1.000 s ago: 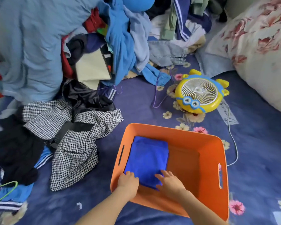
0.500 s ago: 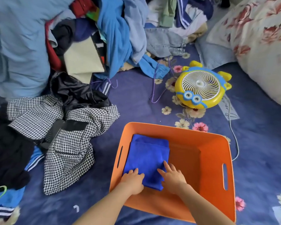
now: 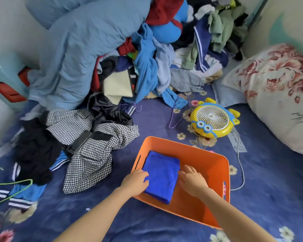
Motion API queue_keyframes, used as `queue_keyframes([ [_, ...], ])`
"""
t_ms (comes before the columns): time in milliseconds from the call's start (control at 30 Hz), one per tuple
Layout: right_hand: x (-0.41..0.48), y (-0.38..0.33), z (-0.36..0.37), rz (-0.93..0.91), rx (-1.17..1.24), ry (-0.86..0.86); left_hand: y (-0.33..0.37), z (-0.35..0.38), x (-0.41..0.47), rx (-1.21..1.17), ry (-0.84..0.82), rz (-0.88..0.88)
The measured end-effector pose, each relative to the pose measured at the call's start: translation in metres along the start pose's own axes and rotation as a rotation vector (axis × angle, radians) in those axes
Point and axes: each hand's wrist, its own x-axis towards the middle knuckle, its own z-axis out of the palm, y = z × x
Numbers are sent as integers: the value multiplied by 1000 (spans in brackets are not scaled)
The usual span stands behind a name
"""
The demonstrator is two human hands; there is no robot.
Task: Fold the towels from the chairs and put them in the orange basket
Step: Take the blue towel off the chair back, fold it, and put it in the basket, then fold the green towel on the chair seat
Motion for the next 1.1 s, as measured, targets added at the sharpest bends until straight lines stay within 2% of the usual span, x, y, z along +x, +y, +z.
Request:
queue_keyframes([
  [267, -40, 17, -49, -198, -157, 116, 36, -5, -62, -141, 303, -149],
  [500, -98, -3, -58, -521, -370, 103, 79, 44, -154, -280, 590, -328],
  [700, -147, -96, -43, -908, -484, 154, 53, 94, -285, -399, 815, -737],
  [833, -189, -156, -9, -1122, -579, 135, 58, 151, -384, -431, 835, -1030],
  [967, -266, -216, 44, -1344, -658, 104, 89, 228, -501, -542, 869, -1295],
  [1100, -361, -252, 97, -1539, -668, 80, 132, 295, -602, -629, 987, -1546],
])
